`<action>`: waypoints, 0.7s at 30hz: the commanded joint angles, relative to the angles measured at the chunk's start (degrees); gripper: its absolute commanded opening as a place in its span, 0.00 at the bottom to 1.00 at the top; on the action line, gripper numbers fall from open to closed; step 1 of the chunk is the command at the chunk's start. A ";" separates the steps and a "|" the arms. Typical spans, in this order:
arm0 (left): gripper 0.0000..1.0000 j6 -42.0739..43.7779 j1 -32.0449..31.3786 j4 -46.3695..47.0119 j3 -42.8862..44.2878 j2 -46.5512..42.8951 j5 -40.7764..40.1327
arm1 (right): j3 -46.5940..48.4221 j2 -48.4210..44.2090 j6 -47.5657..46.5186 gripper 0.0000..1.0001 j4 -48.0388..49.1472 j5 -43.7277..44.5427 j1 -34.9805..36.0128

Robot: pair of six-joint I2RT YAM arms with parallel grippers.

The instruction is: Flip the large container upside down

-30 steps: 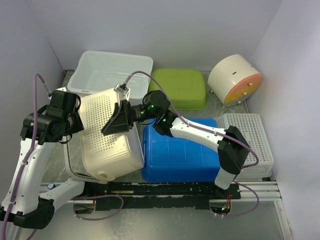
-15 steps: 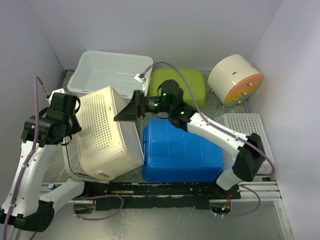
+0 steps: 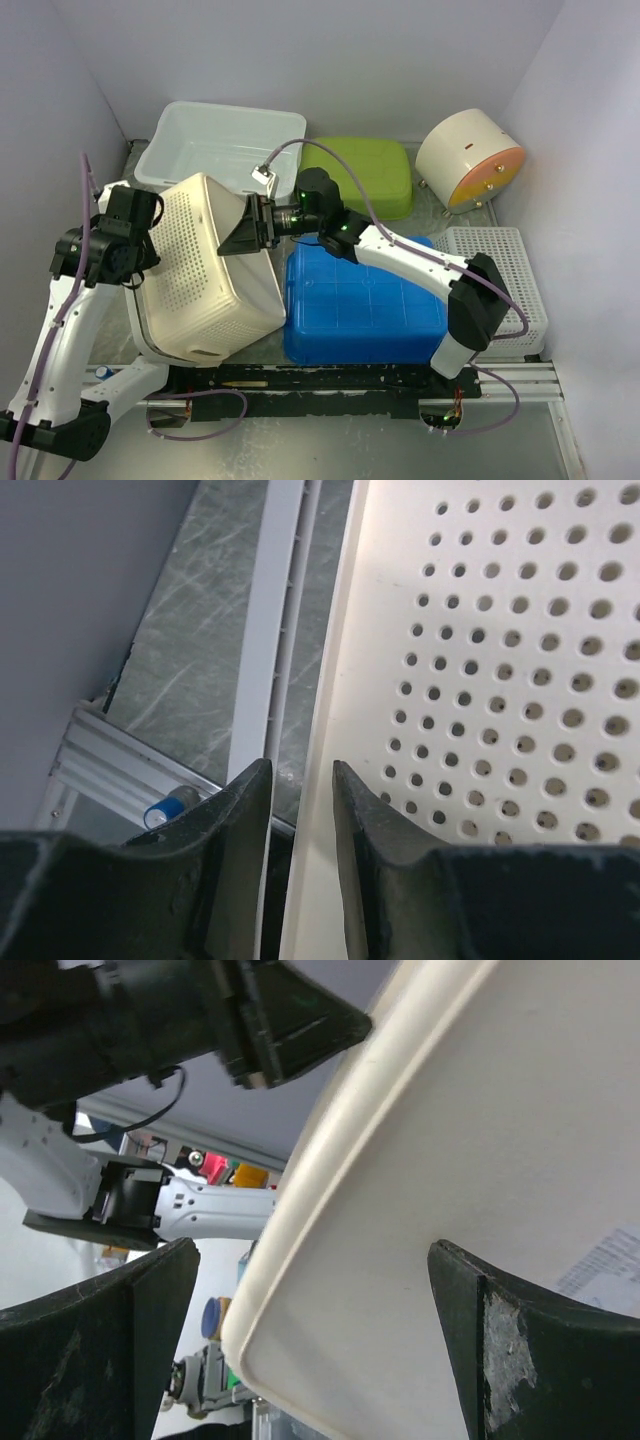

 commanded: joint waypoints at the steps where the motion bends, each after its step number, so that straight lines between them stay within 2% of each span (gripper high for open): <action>1: 0.42 -0.49 0.31 -0.55 -2.90 2.50 0.24 | 5.06 0.54 -1.76 1.00 1.25 -3.28 2.26; 9: 0.40 0.22 2.34 4.50 -4.62 6.92 0.11 | 11.00 4.38 -3.10 1.00 -0.23 -4.62 5.31; 15: 0.41 4.01 5.77 6.97 -0.61 9.16 -0.27 | 14.64 7.99 -2.62 1.00 0.05 -5.85 6.76; 21: 0.41 4.53 6.44 6.87 2.54 10.24 -0.82 | 16.31 11.99 0.04 1.00 2.83 -7.40 7.60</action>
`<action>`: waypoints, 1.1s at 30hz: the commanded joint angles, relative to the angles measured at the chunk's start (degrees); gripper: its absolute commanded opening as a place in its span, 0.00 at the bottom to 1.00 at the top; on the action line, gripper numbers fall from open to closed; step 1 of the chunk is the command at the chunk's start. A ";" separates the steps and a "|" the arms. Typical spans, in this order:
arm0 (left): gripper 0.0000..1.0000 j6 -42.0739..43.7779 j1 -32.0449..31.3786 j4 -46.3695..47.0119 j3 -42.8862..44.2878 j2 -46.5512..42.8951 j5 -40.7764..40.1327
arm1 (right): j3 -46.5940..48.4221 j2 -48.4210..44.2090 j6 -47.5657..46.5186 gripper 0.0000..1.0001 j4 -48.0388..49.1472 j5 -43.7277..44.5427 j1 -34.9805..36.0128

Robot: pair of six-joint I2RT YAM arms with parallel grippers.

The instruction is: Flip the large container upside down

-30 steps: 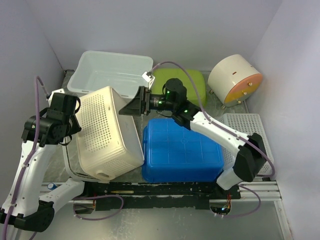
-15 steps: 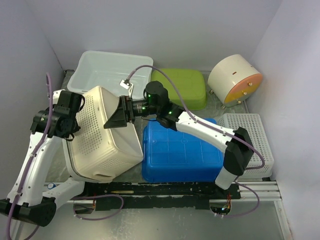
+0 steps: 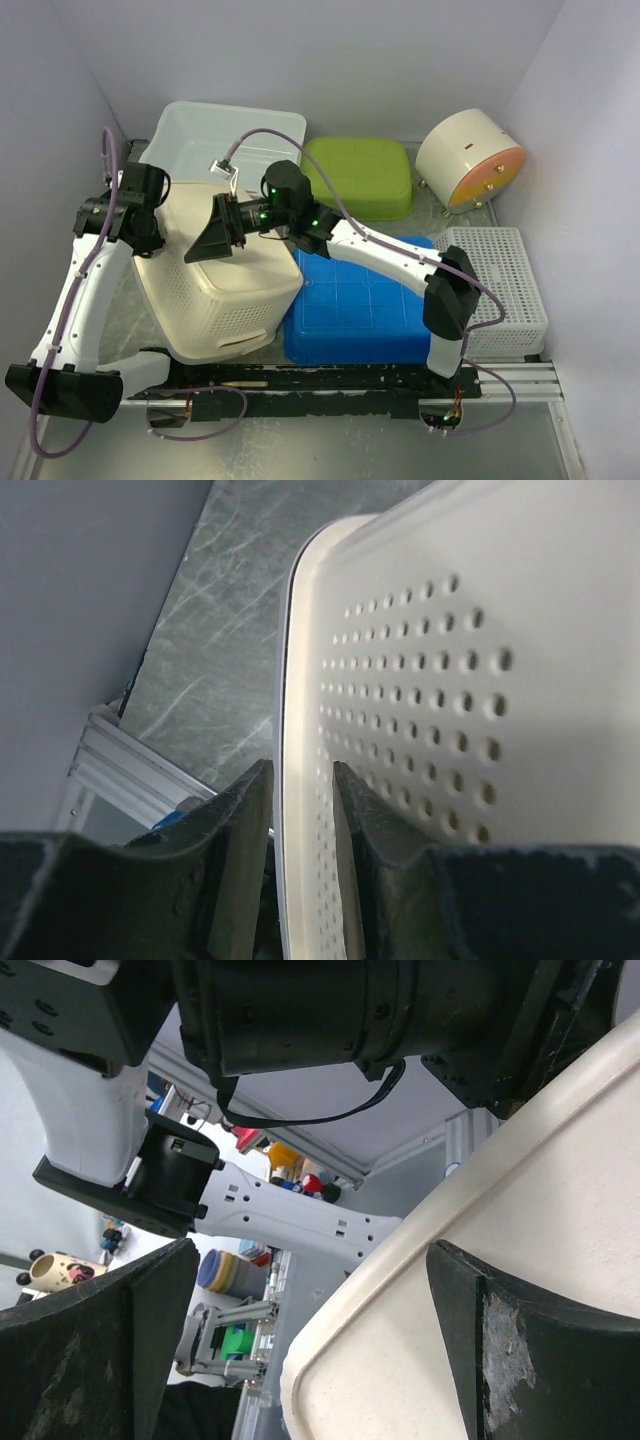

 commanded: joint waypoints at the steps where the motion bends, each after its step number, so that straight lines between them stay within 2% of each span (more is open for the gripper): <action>1: 0.43 1.41 0.66 1.86 3.70 0.05 0.45 | 1.01 3.43 1.95 1.00 1.12 -2.30 1.60; 6: 0.51 0.62 0.76 -1.56 9.13 0.71 1.25 | 2.31 6.19 2.13 1.00 0.98 -3.03 2.85; 11: 0.71 -0.37 0.76 -5.06 16.75 -0.62 4.59 | 3.75 8.81 3.58 1.00 2.72 -4.16 3.46; 13: 0.74 -0.86 0.76 -6.28 20.71 -0.90 5.00 | 4.94 10.02 4.15 1.00 3.08 -4.48 3.55; 19: 0.74 -1.97 0.76 -4.87 27.03 -2.45 4.60 | 8.21 12.27 8.06 1.00 7.12 -6.92 3.61; 22: 0.73 -0.85 0.76 -1.39 25.40 -2.47 9.62 | 10.45 13.05 7.03 1.00 5.20 -7.00 3.65; 26: 0.71 -0.54 0.76 1.60 20.34 -1.53 14.66 | 10.78 8.94 0.75 1.00 -1.96 -4.09 3.46; 30: 0.69 -0.51 0.76 4.15 15.34 -1.74 16.64 | 9.89 2.90 -9.06 1.00 -13.41 2.99 3.16; 33: 0.68 -0.52 0.76 5.55 12.66 -1.62 18.37 | 7.38 -1.99 -13.29 1.00 -18.41 7.59 2.82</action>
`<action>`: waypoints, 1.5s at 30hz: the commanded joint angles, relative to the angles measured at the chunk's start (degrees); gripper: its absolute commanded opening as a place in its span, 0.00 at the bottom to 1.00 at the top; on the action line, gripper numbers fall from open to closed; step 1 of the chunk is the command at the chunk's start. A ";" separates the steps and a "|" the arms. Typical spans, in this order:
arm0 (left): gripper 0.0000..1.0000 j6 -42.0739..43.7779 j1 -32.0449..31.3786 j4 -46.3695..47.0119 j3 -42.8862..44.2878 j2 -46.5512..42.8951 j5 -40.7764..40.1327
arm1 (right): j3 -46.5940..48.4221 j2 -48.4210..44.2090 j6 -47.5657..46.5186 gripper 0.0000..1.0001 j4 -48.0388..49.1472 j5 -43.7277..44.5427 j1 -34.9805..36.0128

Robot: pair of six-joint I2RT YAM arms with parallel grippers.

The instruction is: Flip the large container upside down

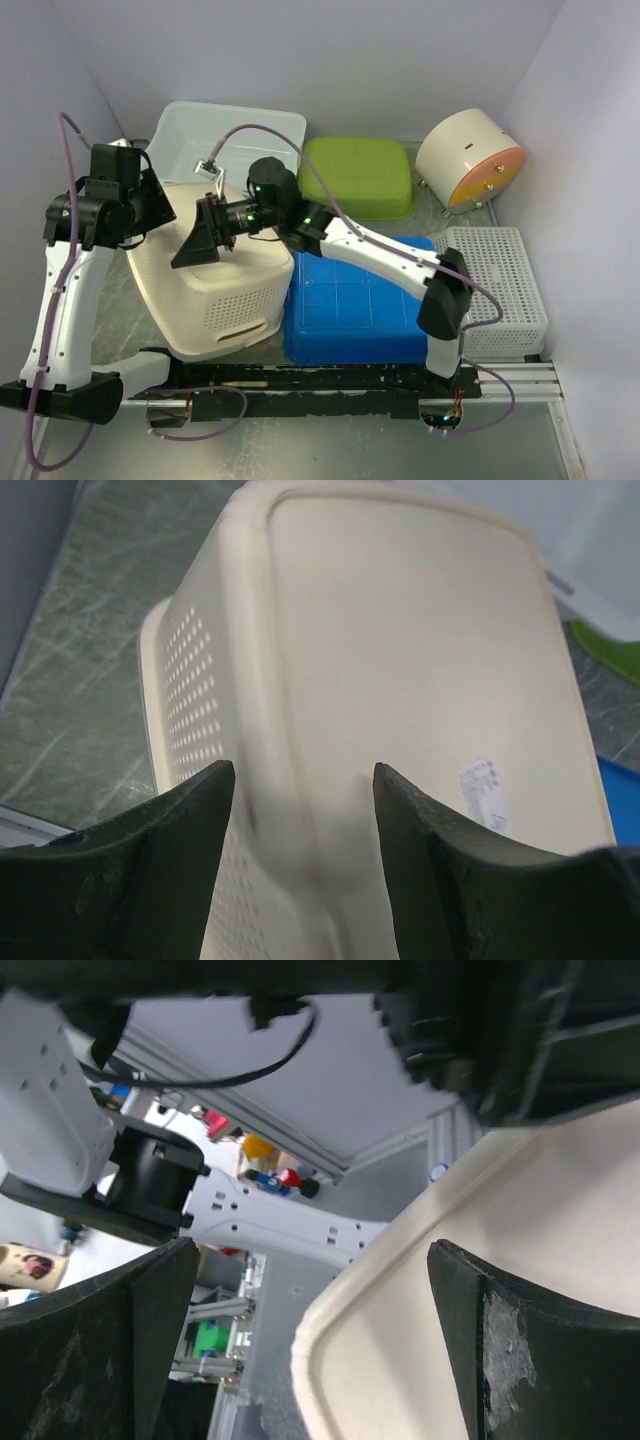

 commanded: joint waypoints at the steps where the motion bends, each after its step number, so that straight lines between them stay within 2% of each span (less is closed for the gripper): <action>1: 0.68 0.71 0.19 4.16 -3.22 -0.41 4.78 | -3.73 -8.75 -10.37 1.00 -13.43 7.30 0.27; 10: 0.66 1.56 0.28 4.09 -8.11 -0.43 5.35 | -21.82 -25.94 -16.85 1.00 -25.48 21.08 -1.35; 17: 0.66 1.27 0.30 5.17 -8.84 -1.64 3.98 | -33.36 -33.88 -11.92 1.00 -31.35 34.21 -4.10; 21: 0.63 0.79 0.81 5.96 -10.17 -0.29 0.29 | -37.79 -34.08 -7.48 1.00 -27.64 33.81 -5.72; 25: 0.59 -1.09 2.51 7.49 -14.89 -0.93 -2.52 | -37.47 -31.34 -3.43 1.00 -21.44 31.19 -5.91; 29: 0.56 -0.41 7.20 10.00 -19.52 -1.23 0.34 | -35.88 -26.63 3.91 1.00 -17.91 30.06 -5.89; 33: 0.56 0.40 11.26 10.22 -21.81 -0.79 2.33 | -34.43 -22.29 6.44 0.94 -16.03 29.05 -5.76; 35: 0.55 0.55 12.98 9.70 -22.44 -1.09 2.58 | -34.25 -20.54 7.16 0.87 -16.50 28.59 -5.77; 36: 0.55 0.27 13.62 9.19 -22.76 -1.40 2.43 | -34.55 -20.13 7.61 0.79 -16.01 27.45 -5.72; 37: 0.54 -0.40 14.19 8.78 -23.08 -1.88 1.77 | -35.33 -20.12 8.17 0.69 -15.01 26.70 -5.72; 40: 0.52 -2.20 14.86 7.33 -25.04 -3.76 0.62 | -38.30 -21.03 9.74 0.30 -11.25 24.66 -5.82; 42: 0.51 -2.97 15.02 6.86 -26.71 -4.85 1.13 | -38.74 -21.38 10.04 0.13 -11.32 24.95 -5.95; 43: 0.51 -3.35 14.96 6.60 -27.56 -5.60 1.52 | -38.65 -21.38 9.98 0.08 -11.55 25.04 -5.96; 45: 0.50 -3.77 14.95 5.77 -29.26 -7.12 2.68 | -38.06 -21.05 9.62 0.07 -11.89 24.93 -6.38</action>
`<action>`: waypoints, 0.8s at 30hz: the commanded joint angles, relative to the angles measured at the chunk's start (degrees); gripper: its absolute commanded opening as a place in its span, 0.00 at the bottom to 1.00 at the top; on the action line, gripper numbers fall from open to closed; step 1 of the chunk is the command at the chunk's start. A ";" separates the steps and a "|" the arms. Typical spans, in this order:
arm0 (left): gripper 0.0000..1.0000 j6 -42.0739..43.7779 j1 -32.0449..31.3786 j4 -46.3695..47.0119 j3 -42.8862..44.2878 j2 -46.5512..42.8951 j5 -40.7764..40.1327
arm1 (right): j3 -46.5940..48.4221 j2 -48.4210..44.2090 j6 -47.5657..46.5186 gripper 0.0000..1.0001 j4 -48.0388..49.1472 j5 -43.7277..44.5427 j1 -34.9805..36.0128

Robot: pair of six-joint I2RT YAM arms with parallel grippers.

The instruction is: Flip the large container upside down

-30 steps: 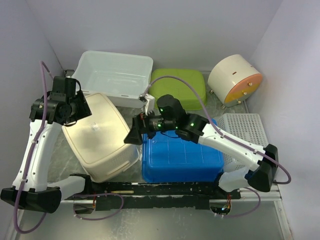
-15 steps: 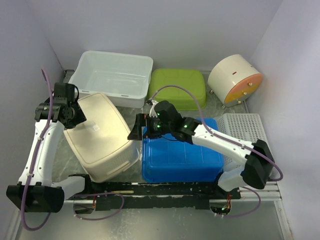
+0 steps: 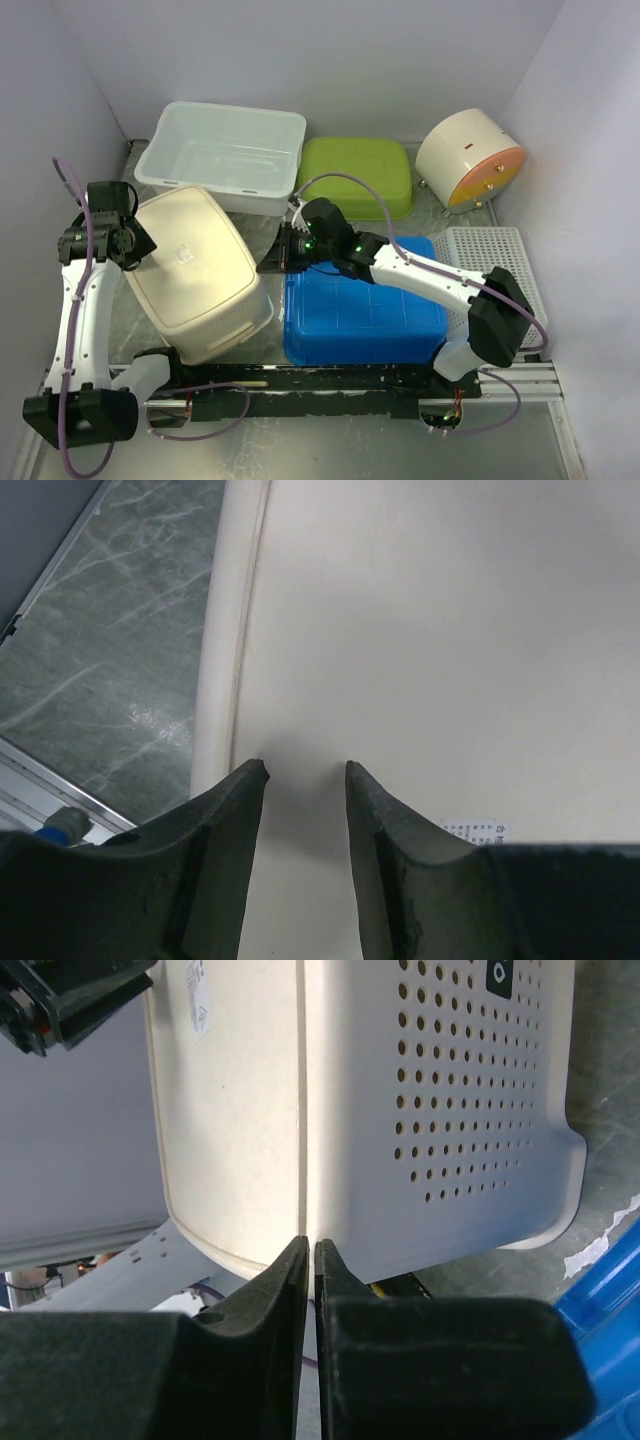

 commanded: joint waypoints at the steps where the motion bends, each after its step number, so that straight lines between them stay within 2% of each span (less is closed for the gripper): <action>1: 0.49 -2.37 0.58 -5.03 -5.13 -3.21 3.13 | -0.73 1.21 0.62 0.07 0.91 -1.89 0.03; 7: 0.46 -4.10 0.57 -8.33 -10.17 -10.07 9.99 | 0.64 2.87 -1.53 0.07 2.23 -5.57 -2.42; 10: 0.46 -4.99 0.56 -10.21 -11.84 -13.40 12.13 | 2.11 2.07 -4.61 0.16 -0.58 -3.29 -2.43; 15: 0.45 -5.95 0.52 -12.05 -12.47 -16.61 16.23 | 1.99 -0.84 -8.40 0.43 -3.85 1.63 -2.40; 18: 0.48 -5.45 0.63 -11.06 -13.14 -18.09 19.68 | -1.26 -3.42 -10.42 0.55 -2.69 1.86 -2.45; 22: 0.60 -1.83 0.56 -8.61 -7.50 -16.42 18.63 | -8.34 -8.53 -12.11 0.77 4.89 -1.38 -1.34; 24: 0.65 0.34 0.53 -6.87 -2.40 -13.41 15.84 | -9.52 -9.84 -13.78 0.82 5.32 -0.81 1.05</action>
